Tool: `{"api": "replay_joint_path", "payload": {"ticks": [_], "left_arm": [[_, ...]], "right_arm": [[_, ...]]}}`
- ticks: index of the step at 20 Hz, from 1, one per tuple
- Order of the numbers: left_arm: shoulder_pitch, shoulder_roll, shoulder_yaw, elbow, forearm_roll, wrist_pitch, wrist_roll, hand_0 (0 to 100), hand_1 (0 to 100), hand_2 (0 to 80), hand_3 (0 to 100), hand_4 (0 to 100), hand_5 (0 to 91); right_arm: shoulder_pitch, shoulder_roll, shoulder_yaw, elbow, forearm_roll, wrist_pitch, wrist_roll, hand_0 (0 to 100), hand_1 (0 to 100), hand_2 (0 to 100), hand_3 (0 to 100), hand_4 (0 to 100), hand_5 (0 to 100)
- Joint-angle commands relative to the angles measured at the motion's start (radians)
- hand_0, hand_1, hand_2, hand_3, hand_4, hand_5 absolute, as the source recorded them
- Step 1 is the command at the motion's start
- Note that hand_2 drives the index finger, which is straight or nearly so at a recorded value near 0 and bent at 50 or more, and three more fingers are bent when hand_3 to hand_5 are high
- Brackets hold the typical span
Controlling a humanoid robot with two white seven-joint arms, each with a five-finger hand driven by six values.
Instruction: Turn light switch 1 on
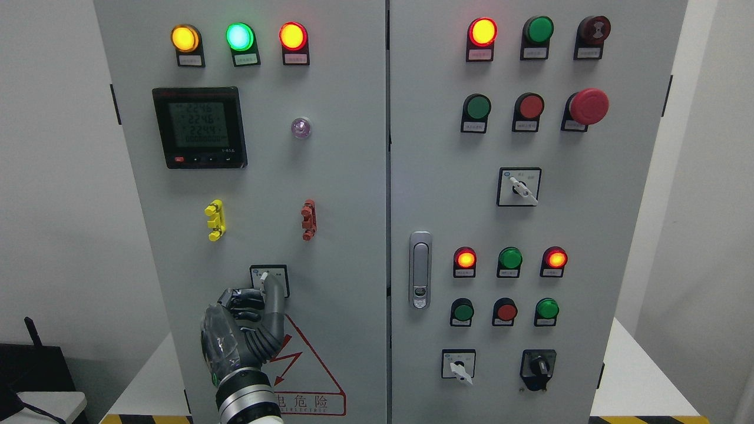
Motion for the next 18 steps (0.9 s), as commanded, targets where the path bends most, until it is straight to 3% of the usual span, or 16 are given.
{"api": "replay_joint_path", "payload": {"ticks": [1,18], "left_arm": [[0.000,0.000,-0.002,0.000,-0.004,0.010,-0.001,43,39,58.2,67,73,70.5],[-0.006,0.000,-0.003,0.001,-0.002,0.010,-0.004,54,34,59.0,67,73,70.1]], "right_arm": [[0.000,0.000,0.000,0.000,-0.018,-0.001,0.000,12,39,0,0,0,0],[0.000,0.000,0.000,0.000,-0.017,-0.001,0.000,12,39,0,0,0,0]]}}
